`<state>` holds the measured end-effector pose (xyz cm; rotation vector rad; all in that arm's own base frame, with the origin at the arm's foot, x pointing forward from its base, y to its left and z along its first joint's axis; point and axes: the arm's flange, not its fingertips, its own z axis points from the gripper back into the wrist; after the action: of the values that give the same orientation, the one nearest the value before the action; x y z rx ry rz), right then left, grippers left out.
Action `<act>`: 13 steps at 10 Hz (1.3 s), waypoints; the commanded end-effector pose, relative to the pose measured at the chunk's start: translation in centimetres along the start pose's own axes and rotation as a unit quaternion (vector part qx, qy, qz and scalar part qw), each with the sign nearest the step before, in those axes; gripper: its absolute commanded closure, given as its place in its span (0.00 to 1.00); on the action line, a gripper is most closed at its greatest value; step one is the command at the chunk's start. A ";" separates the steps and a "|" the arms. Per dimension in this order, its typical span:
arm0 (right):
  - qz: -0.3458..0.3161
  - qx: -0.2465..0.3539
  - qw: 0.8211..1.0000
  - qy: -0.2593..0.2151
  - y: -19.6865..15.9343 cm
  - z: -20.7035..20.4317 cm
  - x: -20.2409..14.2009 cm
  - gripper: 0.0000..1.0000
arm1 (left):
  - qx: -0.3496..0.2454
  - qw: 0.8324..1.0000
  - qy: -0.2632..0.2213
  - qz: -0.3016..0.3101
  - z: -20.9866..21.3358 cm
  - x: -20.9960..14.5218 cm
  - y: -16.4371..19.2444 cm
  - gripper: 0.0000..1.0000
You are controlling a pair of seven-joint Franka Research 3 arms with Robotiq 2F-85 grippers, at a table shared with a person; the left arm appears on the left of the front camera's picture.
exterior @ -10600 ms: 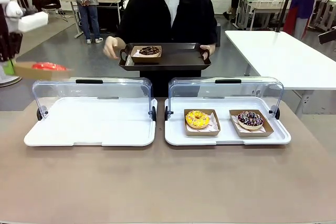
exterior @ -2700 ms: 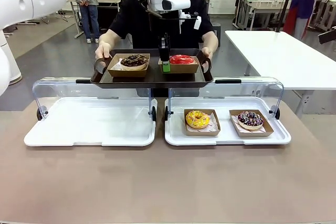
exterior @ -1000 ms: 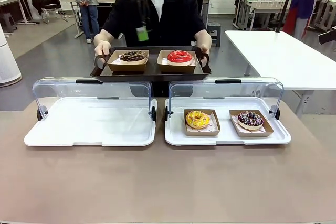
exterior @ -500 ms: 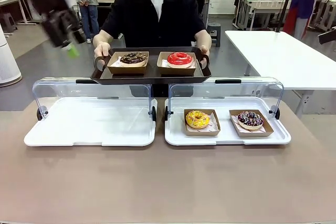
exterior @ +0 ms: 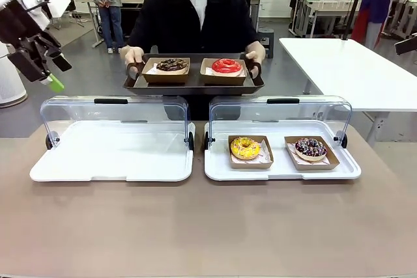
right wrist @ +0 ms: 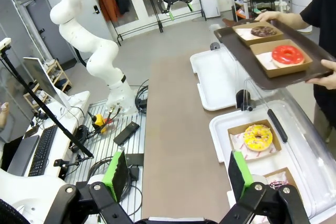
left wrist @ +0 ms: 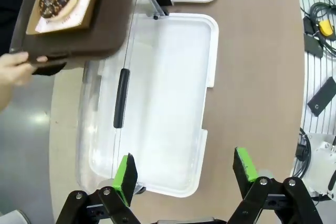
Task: Provide the desired donut to the person.
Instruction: Place the picked Paper togo box onto the Handle tray extended by the person.
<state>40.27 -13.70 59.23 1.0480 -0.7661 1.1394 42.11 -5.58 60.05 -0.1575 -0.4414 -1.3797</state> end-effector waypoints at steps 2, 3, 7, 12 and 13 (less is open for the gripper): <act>0.003 0.003 1.000 -0.002 0.1 0.0 0.1 0.00 | 0.000 1.000 0.000 0.000 0.0 0.0 0.0 0.05; 0.003 0.003 1.000 -0.002 0.1 0.0 0.1 0.00 | 0.000 1.000 0.000 0.000 0.0 0.0 0.0 0.05; 0.003 0.003 1.000 -0.002 0.1 0.0 0.1 0.00 | 0.000 1.000 0.000 0.000 0.0 0.0 0.0 0.05; 0.003 0.003 1.000 -0.002 0.1 0.0 0.1 0.00 | 0.064 0.956 -0.280 0.056 2.8 -8.6 0.7 0.05; 0.003 0.003 1.000 -0.002 0.1 0.0 0.1 0.00 | 0.055 0.942 -0.323 0.073 2.9 -10.3 0.7 0.05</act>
<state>40.26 -13.72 59.23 1.0478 -0.7664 1.1388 41.35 5.12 60.63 -0.4618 -0.9467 -1.1166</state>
